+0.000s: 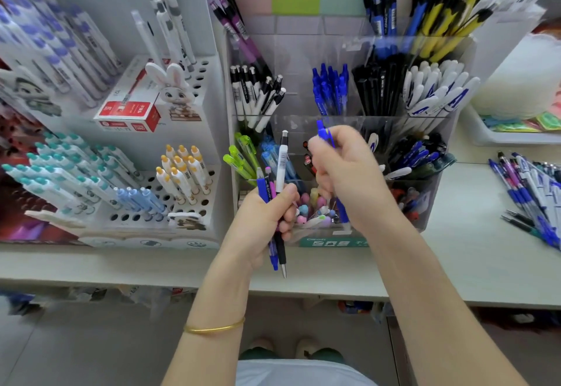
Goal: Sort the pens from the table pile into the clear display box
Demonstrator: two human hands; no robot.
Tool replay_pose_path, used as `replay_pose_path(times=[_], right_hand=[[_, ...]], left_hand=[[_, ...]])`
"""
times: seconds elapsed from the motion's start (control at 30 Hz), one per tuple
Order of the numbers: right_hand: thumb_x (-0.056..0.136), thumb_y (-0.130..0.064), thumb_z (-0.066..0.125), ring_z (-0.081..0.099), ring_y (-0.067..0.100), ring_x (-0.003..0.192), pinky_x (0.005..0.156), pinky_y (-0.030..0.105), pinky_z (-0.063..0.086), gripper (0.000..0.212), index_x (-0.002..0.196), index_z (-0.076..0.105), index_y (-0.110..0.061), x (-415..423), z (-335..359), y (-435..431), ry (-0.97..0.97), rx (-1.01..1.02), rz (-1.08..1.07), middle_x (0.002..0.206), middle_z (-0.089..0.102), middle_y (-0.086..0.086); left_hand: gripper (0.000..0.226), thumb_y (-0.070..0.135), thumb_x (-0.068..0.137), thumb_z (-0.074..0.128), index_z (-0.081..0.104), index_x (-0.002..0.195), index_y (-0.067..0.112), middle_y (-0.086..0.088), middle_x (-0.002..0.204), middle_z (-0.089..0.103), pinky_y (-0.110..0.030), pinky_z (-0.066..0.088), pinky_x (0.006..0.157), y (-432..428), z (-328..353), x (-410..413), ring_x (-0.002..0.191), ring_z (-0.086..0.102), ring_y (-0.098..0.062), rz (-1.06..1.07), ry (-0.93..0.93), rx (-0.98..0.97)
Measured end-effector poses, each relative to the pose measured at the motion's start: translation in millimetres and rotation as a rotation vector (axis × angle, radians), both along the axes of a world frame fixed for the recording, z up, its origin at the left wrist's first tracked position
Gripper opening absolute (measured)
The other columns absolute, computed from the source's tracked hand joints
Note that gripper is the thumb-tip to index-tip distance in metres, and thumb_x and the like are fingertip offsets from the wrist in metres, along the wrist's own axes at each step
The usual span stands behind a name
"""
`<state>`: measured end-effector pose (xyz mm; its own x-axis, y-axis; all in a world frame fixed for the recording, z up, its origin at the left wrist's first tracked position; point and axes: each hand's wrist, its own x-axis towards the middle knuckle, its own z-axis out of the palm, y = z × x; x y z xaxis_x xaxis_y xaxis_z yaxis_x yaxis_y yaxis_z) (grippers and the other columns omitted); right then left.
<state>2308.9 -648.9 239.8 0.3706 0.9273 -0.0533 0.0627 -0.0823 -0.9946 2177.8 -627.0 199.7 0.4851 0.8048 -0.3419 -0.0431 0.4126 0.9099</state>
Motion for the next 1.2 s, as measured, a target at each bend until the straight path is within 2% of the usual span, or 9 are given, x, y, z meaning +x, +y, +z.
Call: replay_pose_path(times=[0.2,0.33,0.43,0.53,0.67,0.8,0.87,1.0,1.2], right_hand=[[0.076,-0.016,0.078,0.044,0.006,0.051,0.048,0.016,0.042,0.02,0.09,0.066,-0.01,-17.1,-4.7,-0.7,-0.26,-0.018,0.219,0.062,0.051,0.0],[0.075,-0.011,0.077,0.056,0.024,0.067,0.055,0.027,0.053,0.014,0.086,0.068,-0.01,-15.7,-6.5,-0.7,-0.326,0.032,0.244,0.078,0.063,0.013],[0.082,-0.006,0.068,0.057,0.03,0.058,0.044,0.038,0.052,0.006,0.081,0.063,-0.009,-13.4,-7.1,-1.6,-0.171,0.01,0.251,0.074,0.061,0.012],[0.094,-0.005,0.054,0.044,0.011,0.043,0.037,0.019,0.034,0.004,0.09,0.056,-0.005,-3.3,-5.9,-2.2,0.118,0.016,0.212,0.067,0.063,-0.001],[0.1,-0.008,0.045,0.05,0.011,0.049,0.036,0.017,0.029,0.008,0.093,0.049,-0.008,10.8,-4.7,-0.8,0.334,0.138,0.103,0.078,0.067,0.009],[0.099,-0.005,0.045,0.048,0.009,0.05,0.038,0.017,0.03,0.01,0.091,0.05,-0.008,16.0,-10.4,-3.1,0.378,0.159,-0.007,0.077,0.065,0.009],[0.095,-0.008,0.054,0.048,0.007,0.053,0.045,0.017,0.036,0.006,0.098,0.057,-0.011,17.6,-12.5,-6.9,0.178,0.097,-0.108,0.078,0.063,0.003],[0.084,-0.02,0.068,0.053,0.009,0.088,0.08,0.017,0.041,0.014,0.096,0.07,-0.011,20.7,-11.2,-15.7,-0.687,0.171,-0.173,0.09,0.062,0.002],[0.083,-0.025,0.069,0.058,0.024,0.078,0.073,0.045,0.049,0.02,0.098,0.061,-0.015,6.8,-2.4,-16.4,-0.757,-0.003,0.414,0.081,0.064,0.003]], left_hand=[[0.022,-0.003,0.096,0.036,0.051,0.086,0.01,0.005,0.052,0.034,-0.019,0.029,0.041,0.0,5.7,2.9,0.043,0.031,-0.007,-0.029,0.062,0.105],[0.02,-0.006,0.094,0.046,0.055,0.096,0.012,0.012,0.05,0.048,-0.02,0.036,0.046,-1.4,8.7,0.3,0.043,0.042,-0.002,-0.104,0.048,0.139],[0.018,-0.005,0.092,0.052,0.054,0.104,0.008,0.011,0.056,0.053,-0.022,0.042,0.052,1.2,8.6,-2.3,0.05,0.047,-0.002,-0.164,0.026,0.129],[0.015,0.017,0.091,0.06,0.051,0.101,0.01,0.005,0.065,0.047,-0.025,0.044,0.056,5.4,7.4,-11.5,0.056,0.043,-0.008,-0.27,-0.099,0.023],[0.03,0.04,0.09,0.056,0.043,0.087,0.013,0.002,0.065,0.036,-0.021,0.032,0.048,7.3,-1.1,-17.3,0.053,0.032,-0.01,-0.257,-0.261,-0.216],[0.017,0.022,0.089,0.059,0.046,0.083,0.011,-0.001,0.064,0.049,-0.016,0.027,0.041,8.5,3.3,-16.1,0.046,0.032,-0.007,-0.133,-0.32,-0.212],[0.015,0.013,0.084,0.06,0.045,0.079,0.012,-0.001,0.059,0.047,-0.015,0.025,0.038,10.7,7.0,-16.7,0.043,0.03,-0.006,-0.023,-0.266,-0.141],[0.02,0.002,0.089,0.059,0.052,0.073,0.012,0.0,0.057,0.04,-0.015,0.024,0.035,14.5,12.3,-22.6,0.04,0.027,-0.006,0.079,-0.05,0.09],[0.021,0.007,0.09,0.061,0.059,0.07,0.015,0.006,0.05,0.041,-0.014,0.025,0.036,11.8,26.4,-13.8,0.038,0.029,-0.004,-0.056,-0.014,0.136]])
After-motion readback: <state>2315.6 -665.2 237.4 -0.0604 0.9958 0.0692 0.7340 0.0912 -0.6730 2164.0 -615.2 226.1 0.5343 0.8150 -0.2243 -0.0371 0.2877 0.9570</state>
